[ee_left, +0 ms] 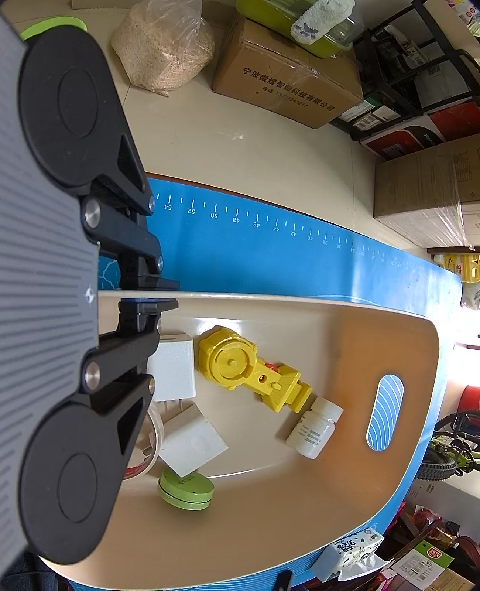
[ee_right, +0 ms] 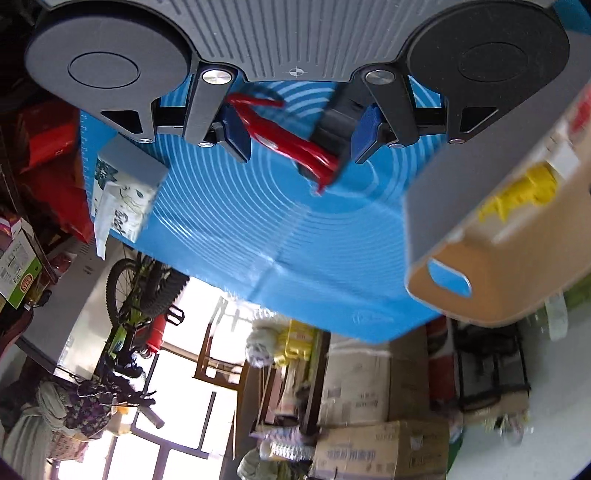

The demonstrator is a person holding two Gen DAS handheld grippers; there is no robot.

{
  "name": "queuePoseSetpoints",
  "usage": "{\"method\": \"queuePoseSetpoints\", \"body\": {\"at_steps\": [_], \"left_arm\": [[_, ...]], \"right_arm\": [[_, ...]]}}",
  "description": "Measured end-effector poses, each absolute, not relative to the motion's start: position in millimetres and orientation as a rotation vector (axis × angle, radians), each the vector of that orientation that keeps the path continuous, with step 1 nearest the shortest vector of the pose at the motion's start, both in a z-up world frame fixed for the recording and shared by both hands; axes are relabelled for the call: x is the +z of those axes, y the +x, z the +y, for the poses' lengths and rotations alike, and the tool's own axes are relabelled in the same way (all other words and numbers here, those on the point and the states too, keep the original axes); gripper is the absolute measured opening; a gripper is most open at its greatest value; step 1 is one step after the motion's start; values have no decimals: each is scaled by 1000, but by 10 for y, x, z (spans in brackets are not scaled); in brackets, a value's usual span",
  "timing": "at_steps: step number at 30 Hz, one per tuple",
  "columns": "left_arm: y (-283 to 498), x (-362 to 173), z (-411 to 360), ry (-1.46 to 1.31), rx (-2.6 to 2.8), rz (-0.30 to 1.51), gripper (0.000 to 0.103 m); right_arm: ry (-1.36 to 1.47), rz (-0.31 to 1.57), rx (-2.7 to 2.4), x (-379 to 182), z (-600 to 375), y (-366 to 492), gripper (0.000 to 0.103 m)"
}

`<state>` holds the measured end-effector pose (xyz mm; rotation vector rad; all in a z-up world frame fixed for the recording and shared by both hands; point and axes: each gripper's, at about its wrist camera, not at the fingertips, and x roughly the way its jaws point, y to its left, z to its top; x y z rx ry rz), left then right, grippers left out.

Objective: Organize rigid objects
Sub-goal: 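Grasp the red toy figure with the right gripper and lift it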

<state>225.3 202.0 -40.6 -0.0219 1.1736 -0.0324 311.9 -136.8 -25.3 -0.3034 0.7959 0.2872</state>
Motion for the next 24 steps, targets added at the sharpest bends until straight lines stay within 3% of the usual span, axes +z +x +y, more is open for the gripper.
{"method": "queuePoseSetpoints", "body": {"at_steps": [16,20,24], "left_arm": [[2273,-416,1977,-5,-28,1179,4],[2274,-417,1973,-4,-27,1178,4],[2269,-422,1979,-8,-30,1178,4]], "right_arm": [[-660,912,394,-895,-1189,3717,67],[-671,924,423,-940,-1118,3718,43],[-708,916,408,-916,-1089,3620,37]]}}
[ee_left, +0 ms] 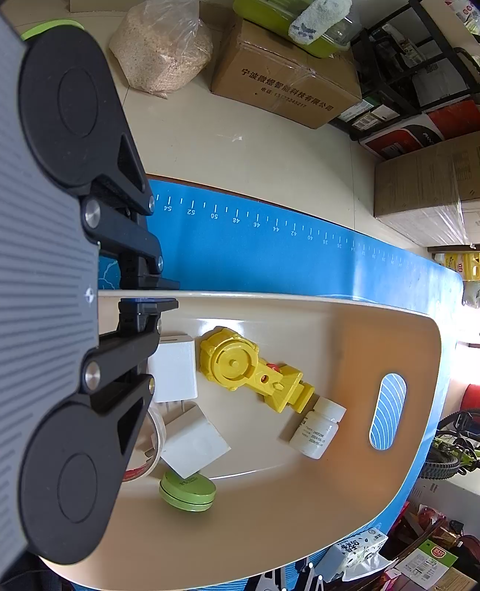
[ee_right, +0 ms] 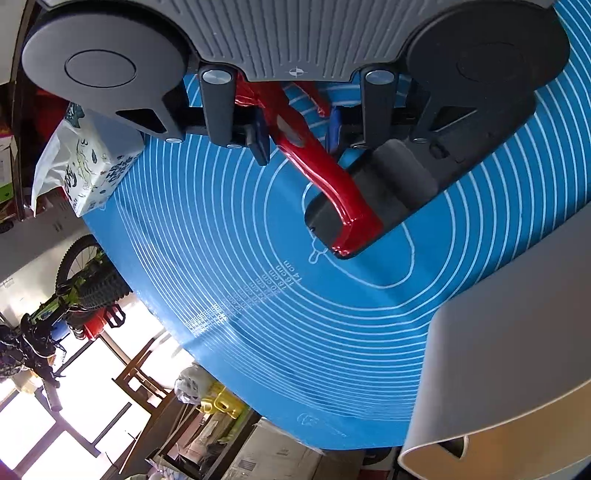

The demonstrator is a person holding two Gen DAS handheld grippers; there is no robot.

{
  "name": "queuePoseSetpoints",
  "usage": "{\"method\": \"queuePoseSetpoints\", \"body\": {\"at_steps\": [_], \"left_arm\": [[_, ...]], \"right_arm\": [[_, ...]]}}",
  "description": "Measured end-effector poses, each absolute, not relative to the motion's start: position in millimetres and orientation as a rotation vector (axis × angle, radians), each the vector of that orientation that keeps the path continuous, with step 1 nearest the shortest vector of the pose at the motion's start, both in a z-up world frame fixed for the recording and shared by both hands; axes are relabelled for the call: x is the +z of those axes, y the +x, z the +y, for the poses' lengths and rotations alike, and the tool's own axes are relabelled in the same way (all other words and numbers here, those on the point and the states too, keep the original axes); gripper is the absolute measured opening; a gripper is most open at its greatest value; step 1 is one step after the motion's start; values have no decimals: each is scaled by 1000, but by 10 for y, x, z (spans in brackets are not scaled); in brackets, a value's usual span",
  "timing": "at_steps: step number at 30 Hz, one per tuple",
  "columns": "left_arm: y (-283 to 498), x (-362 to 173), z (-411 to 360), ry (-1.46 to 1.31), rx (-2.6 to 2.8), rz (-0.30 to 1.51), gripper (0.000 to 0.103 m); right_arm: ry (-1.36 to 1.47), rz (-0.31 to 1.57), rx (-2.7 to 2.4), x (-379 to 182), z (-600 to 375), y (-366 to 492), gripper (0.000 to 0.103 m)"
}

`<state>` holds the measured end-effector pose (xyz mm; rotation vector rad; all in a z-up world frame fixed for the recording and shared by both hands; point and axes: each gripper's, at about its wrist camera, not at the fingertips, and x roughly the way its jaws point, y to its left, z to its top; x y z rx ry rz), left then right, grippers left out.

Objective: Organize rigid objects
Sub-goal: 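Grasp the red toy figure with the right gripper and lift it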

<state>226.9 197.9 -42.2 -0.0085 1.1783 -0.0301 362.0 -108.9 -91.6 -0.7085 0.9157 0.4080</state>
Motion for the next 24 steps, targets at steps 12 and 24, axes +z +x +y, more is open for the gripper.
{"method": "queuePoseSetpoints", "body": {"at_steps": [12,24], "left_arm": [[2286,-426,1947,-8,-23,1182,4],[2289,-421,1952,-7,-17,1185,4]], "right_arm": [[-665,820,250,-463,-1254,3191,30],[-485,774,217,-78,-1410,3021,30]]}}
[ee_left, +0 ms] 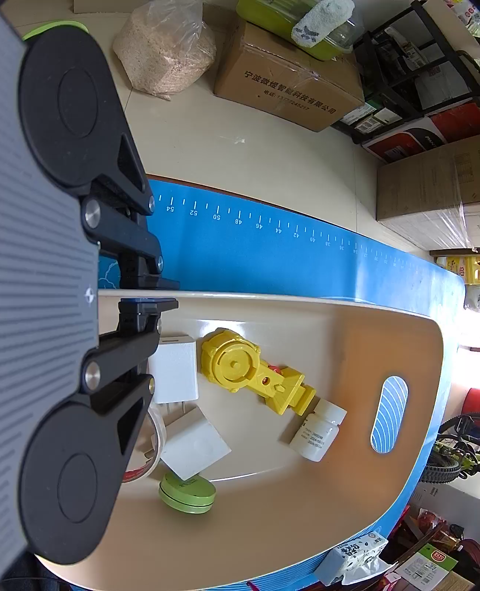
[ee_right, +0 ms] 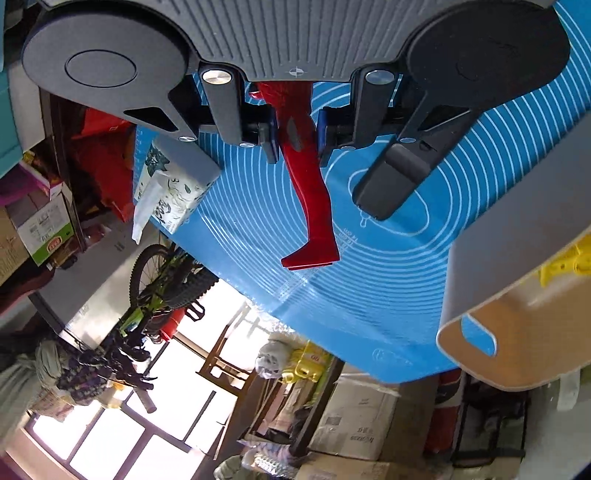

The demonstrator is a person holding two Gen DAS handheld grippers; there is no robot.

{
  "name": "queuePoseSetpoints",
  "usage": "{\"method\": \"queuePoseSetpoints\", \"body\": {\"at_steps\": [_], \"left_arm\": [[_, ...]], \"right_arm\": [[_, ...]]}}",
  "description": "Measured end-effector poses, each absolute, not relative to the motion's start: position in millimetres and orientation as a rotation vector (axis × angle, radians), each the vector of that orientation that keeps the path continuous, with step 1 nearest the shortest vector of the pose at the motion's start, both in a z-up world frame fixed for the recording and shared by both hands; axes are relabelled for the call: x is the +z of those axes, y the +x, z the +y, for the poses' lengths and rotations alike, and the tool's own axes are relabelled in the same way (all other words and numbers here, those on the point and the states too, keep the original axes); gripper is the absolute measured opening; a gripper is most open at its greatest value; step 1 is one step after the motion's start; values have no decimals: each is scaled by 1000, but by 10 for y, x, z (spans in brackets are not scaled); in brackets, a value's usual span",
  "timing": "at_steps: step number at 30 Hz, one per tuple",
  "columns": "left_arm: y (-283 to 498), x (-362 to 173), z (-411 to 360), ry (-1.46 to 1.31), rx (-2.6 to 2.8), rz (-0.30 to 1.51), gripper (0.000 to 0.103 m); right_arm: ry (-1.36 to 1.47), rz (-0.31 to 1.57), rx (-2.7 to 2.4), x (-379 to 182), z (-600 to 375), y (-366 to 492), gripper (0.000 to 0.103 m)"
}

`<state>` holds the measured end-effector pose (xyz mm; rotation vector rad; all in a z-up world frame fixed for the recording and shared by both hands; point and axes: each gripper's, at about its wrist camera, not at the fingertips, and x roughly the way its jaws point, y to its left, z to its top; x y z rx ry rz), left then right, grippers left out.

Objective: Organize rigid objects
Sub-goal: 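Grasp the red toy figure with the right gripper and lift it, then drop the red toy figure into the basket with the right gripper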

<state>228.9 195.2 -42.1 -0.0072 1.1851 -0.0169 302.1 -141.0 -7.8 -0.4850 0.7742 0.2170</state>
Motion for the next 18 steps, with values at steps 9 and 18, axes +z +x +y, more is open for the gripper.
{"method": "queuePoseSetpoints", "body": {"at_steps": [9,18], "left_arm": [[2278,-425,1972,-13,-20,1184,4],[2279,-425,1974,-12,-21,1184,4]], "right_arm": [[-410,719,237,292,-1225,2841,30],[-293,611,345,683,-632,2788,30]]}}
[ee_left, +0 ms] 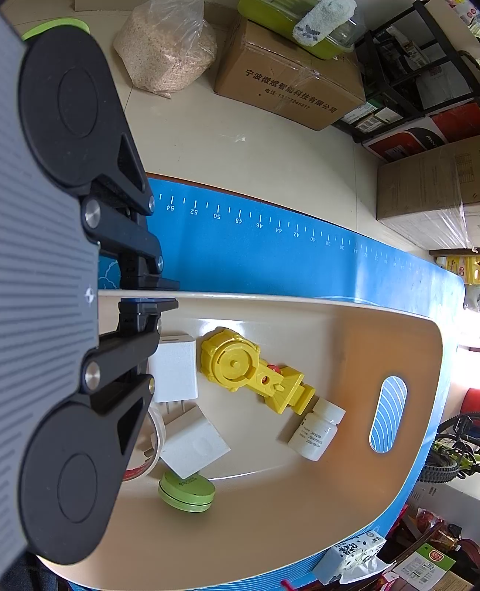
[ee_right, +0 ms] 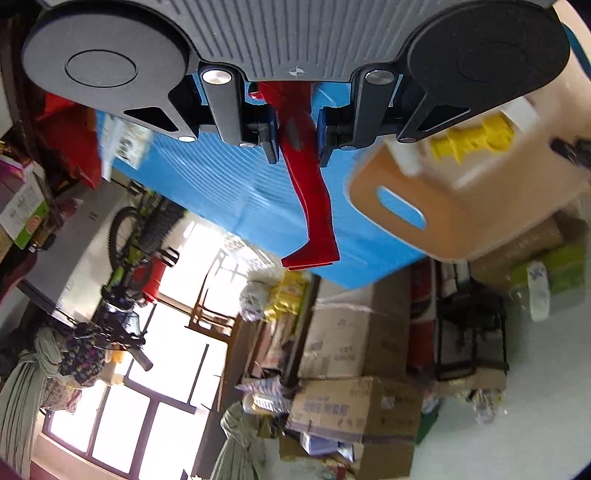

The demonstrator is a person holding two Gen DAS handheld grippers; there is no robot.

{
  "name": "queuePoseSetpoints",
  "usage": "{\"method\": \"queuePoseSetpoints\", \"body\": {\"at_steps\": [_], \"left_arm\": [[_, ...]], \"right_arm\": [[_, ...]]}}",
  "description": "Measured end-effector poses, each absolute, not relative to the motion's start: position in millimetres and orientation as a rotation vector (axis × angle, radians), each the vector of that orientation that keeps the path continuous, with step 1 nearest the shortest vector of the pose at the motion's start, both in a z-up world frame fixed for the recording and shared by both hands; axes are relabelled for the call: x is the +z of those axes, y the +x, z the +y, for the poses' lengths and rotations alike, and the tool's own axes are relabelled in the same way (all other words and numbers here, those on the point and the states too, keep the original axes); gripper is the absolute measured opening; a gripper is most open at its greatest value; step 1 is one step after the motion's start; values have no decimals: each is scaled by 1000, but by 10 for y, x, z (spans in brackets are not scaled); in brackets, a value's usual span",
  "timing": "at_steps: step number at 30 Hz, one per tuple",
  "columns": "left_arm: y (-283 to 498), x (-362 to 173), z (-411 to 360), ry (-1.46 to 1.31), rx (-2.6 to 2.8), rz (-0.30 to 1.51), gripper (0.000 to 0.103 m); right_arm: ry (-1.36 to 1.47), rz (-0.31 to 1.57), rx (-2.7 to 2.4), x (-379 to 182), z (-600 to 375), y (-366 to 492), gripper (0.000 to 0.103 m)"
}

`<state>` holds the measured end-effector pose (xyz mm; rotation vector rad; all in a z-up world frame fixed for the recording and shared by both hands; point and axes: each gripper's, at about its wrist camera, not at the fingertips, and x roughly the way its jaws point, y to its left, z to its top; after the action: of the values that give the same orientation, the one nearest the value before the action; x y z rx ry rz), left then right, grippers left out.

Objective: Organize rigid objects
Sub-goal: 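Drop the red toy figure into the basket with the right gripper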

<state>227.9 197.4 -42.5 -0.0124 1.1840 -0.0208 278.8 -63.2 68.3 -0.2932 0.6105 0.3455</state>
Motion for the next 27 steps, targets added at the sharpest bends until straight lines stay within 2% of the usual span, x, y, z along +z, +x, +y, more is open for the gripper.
{"method": "queuePoseSetpoints", "body": {"at_steps": [11,27], "left_arm": [[2282,-426,1970,-12,-22,1184,4],[2297,-430,1946,-6,-21,1184,4]], "right_arm": [[-125,624,494,654,57,2791,30],[-145,932,467,-328,491,2802,31]]}}
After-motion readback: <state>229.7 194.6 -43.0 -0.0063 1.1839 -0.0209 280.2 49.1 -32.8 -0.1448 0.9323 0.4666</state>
